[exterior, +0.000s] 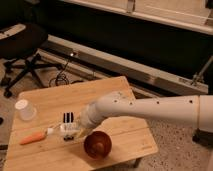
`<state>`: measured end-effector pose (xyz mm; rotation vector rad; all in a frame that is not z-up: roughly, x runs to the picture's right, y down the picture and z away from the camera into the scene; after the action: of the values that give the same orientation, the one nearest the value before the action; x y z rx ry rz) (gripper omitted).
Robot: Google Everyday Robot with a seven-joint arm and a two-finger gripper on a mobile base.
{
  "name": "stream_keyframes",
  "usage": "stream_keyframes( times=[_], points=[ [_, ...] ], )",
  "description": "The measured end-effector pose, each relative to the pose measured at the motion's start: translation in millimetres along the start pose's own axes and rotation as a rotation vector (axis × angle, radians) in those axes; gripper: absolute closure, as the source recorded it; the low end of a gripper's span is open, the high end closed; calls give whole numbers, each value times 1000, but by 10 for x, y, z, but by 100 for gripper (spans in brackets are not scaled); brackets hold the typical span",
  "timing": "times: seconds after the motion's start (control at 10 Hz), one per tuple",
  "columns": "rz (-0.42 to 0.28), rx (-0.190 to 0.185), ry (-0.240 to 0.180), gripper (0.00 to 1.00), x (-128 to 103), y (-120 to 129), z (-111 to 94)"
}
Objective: Place the bottle in the ceramic bowl
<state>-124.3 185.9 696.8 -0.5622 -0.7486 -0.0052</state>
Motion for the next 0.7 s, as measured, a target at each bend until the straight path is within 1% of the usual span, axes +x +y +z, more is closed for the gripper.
stream_keyframes(
  times=[0.1, 0.2, 0.3, 0.4, 0.5, 0.7],
  points=[
    [2, -10, -2, 99, 123, 84, -60],
    [-3, -25, -1, 96, 206, 162, -102],
    [-19, -52, 3, 85, 285, 261, -166],
    [-26, -68, 4, 78, 316, 310, -194],
    [-31, -90, 0, 67, 345, 366, -222],
    [-23, -132, -23, 46, 356, 444, -209]
  ],
)
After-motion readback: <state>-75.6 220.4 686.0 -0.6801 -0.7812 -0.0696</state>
